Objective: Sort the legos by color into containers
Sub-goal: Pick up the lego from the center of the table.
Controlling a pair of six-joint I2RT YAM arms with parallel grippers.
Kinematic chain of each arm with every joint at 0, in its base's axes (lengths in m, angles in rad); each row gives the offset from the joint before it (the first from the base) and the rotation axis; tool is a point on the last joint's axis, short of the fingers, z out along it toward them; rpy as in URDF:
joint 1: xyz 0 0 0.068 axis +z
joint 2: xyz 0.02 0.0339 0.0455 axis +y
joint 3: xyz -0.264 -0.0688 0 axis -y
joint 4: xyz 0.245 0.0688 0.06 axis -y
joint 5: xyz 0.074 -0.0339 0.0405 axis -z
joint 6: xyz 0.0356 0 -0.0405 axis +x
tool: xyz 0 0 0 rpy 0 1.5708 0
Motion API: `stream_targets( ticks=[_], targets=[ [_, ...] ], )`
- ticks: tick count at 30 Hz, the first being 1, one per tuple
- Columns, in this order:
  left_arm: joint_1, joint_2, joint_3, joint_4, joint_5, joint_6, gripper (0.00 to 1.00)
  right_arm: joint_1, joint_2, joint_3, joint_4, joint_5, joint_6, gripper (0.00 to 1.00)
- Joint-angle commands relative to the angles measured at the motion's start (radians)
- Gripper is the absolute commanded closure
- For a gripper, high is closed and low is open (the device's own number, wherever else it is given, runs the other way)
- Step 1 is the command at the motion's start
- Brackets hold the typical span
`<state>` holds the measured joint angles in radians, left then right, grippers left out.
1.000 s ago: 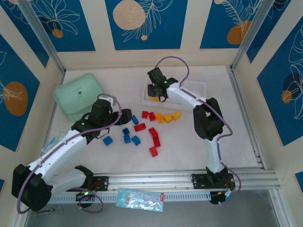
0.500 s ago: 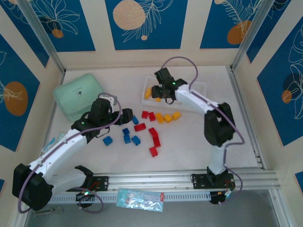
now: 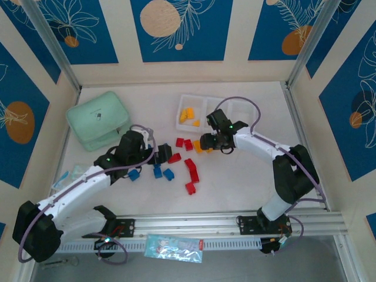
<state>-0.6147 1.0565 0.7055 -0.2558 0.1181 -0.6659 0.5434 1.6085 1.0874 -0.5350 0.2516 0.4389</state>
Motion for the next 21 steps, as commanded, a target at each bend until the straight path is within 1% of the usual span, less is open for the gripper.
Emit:
stream_targets(
  ticks=[1,4,6,11,21],
  targets=[
    [-0.032,-0.01,-0.018,0.046,-0.025,-0.044,0.01,0.009,-0.01,-0.023,0.031,-0.054,-0.034,0.36],
    [-0.058,-0.004,-0.022,0.057,-0.051,-0.06,0.01,0.008,0.011,-0.032,0.046,-0.043,-0.057,0.36],
    [-0.067,0.001,-0.021,0.065,-0.056,-0.063,0.01,0.005,0.037,-0.018,0.043,-0.029,-0.073,0.38],
    [-0.071,-0.01,-0.008,0.033,-0.086,-0.056,0.01,-0.001,0.088,0.017,0.042,0.028,-0.115,0.41],
    [-0.071,-0.027,0.0,-0.003,-0.122,-0.039,0.01,-0.017,0.165,0.073,0.031,0.048,-0.15,0.43]
  ],
)
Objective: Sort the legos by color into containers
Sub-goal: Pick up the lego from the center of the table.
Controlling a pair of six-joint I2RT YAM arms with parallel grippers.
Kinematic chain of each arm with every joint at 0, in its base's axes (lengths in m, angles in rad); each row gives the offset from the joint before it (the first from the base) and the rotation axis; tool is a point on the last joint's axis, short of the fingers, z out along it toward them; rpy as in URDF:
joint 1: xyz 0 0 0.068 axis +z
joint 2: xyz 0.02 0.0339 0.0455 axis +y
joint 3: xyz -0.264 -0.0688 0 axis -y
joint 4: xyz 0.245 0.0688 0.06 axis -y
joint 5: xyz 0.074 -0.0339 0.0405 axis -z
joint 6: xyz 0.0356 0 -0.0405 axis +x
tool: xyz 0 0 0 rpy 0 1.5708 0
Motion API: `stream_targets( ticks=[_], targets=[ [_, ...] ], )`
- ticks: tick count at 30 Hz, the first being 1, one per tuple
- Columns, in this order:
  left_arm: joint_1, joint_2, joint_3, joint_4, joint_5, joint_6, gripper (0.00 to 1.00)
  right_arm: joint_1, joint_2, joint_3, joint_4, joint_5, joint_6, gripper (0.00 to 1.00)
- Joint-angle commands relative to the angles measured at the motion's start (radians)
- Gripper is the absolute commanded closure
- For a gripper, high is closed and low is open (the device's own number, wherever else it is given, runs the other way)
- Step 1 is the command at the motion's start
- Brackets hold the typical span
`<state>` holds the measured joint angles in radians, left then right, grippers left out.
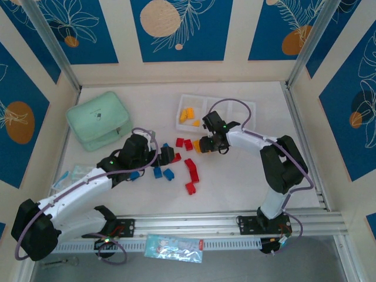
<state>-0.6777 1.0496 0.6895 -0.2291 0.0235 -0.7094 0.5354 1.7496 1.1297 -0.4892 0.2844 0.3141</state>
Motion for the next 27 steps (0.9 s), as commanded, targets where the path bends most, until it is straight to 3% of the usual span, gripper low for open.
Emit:
stream_targets(
  ticks=[1,16,27],
  targets=[
    [-0.008,-0.02,0.02,-0.037,-0.033,0.009,0.01,-0.011,0.029,0.036,-0.018,0.012,-0.028,0.44],
    [-0.008,-0.041,0.042,-0.082,-0.071,0.05,0.01,-0.009,0.054,0.051,-0.027,-0.035,-0.048,0.58],
    [-0.006,-0.056,0.045,-0.092,-0.082,0.065,0.01,-0.004,0.067,0.056,-0.036,-0.019,-0.057,0.58]
  ],
)
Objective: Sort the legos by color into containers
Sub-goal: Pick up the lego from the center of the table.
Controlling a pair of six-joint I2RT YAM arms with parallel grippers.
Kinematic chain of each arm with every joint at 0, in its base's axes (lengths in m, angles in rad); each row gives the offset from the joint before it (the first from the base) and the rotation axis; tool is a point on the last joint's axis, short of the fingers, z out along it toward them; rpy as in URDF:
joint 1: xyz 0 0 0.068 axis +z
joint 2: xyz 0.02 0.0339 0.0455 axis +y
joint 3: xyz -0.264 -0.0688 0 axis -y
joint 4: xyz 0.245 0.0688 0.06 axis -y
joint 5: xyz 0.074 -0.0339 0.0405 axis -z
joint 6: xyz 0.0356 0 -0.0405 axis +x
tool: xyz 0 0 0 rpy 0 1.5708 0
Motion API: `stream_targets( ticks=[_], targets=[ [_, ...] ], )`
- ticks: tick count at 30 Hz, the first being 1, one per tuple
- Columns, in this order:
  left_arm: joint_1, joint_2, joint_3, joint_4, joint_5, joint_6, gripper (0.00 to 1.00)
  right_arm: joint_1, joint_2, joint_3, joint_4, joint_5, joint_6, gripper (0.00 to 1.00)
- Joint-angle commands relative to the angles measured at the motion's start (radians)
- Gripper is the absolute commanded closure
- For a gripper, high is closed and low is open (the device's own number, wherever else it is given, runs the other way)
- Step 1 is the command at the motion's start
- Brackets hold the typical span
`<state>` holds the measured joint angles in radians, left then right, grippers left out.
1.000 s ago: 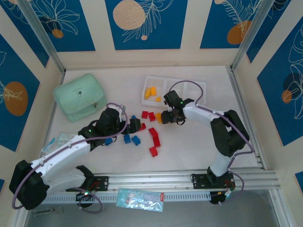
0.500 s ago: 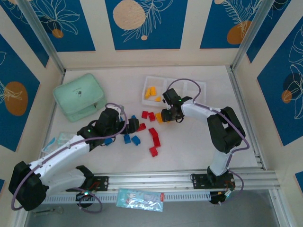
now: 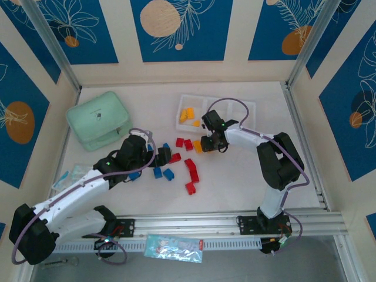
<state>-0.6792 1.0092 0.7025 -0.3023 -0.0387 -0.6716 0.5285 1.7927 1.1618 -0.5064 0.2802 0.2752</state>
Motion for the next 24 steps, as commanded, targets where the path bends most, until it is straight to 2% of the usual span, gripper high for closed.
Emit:
stream_targets(
  ticks=[1,5,11,17,20,24],
  targets=[
    [-0.005,-0.015,0.034,-0.023,-0.02,0.03,0.01,0.002,0.023,0.025,-0.02,-0.012,-0.017,0.58],
    [-0.005,-0.019,0.043,-0.04,-0.023,0.041,0.01,0.002,0.006,0.037,-0.035,-0.006,-0.018,0.64],
    [0.004,-0.033,0.051,-0.045,-0.03,0.062,0.01,0.026,-0.065,0.06,-0.078,0.019,-0.029,0.67],
    [0.041,-0.03,0.08,-0.048,-0.001,0.089,0.01,0.046,-0.112,0.152,-0.146,0.052,-0.043,0.67],
    [0.069,-0.016,0.102,-0.051,0.02,0.112,0.01,0.047,-0.093,0.209,-0.139,0.02,-0.05,0.67],
    [0.106,0.014,0.129,-0.049,0.048,0.135,0.01,0.048,0.003,0.328,-0.125,0.041,-0.054,0.67]
  ],
)
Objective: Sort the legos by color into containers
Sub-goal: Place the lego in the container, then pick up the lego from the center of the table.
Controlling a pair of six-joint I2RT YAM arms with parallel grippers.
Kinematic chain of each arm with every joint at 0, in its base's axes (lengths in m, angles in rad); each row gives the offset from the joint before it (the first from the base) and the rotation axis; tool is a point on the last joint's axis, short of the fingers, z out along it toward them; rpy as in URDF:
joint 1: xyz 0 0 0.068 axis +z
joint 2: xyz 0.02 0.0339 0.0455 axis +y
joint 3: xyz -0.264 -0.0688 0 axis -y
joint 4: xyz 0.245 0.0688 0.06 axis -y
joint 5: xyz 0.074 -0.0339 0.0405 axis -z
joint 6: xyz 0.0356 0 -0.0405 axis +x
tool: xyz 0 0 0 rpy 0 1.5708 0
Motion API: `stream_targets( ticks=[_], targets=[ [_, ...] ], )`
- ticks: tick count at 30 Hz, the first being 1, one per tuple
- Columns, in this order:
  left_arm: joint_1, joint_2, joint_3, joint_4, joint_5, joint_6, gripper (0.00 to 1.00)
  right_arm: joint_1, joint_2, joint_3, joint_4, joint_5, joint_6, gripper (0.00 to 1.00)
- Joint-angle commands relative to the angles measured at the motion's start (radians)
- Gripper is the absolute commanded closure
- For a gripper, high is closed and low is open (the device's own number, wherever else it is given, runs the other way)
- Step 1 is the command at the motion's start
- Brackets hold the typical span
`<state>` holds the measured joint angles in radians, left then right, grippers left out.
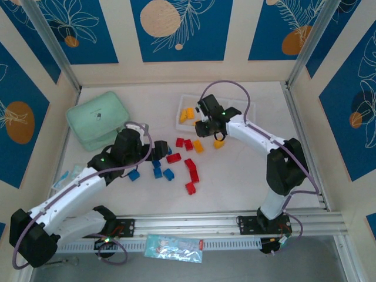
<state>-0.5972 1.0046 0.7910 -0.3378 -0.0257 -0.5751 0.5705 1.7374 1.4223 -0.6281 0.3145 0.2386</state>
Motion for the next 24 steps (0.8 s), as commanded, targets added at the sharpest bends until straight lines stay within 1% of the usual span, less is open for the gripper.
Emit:
stream_targets(
  ticks=[1,4,7,10,14,16,18,21,24],
  targets=[
    [0.032,0.028,0.046,-0.009,0.041,0.042,0.01,0.004,0.09,0.097,0.008,0.009,-0.015,0.67],
    [0.048,0.053,0.056,-0.002,0.036,0.044,0.01,-0.008,0.183,0.202,0.03,0.022,-0.001,0.67],
    [0.056,0.069,0.06,0.008,0.037,0.042,0.01,-0.026,0.285,0.337,0.004,0.054,0.004,0.67],
    [0.06,0.07,0.063,0.01,0.036,0.049,0.01,-0.043,0.369,0.449,-0.017,0.084,0.004,0.64],
    [0.065,0.078,0.073,0.009,0.048,0.061,0.01,-0.054,0.425,0.553,-0.059,0.046,-0.003,0.52],
    [0.065,0.083,0.081,0.004,0.06,0.069,0.01,-0.048,0.404,0.555,-0.067,0.03,-0.004,0.49],
    [0.065,0.082,0.083,0.001,0.067,0.064,0.01,-0.038,0.361,0.521,-0.063,0.021,-0.005,0.48],
    [0.065,0.08,0.079,0.005,0.085,0.052,0.01,-0.027,0.272,0.43,-0.066,0.025,0.012,0.45],
    [0.064,0.078,0.078,-0.002,0.118,0.043,0.01,-0.033,0.151,0.277,-0.052,0.011,0.058,0.41]
  ],
)
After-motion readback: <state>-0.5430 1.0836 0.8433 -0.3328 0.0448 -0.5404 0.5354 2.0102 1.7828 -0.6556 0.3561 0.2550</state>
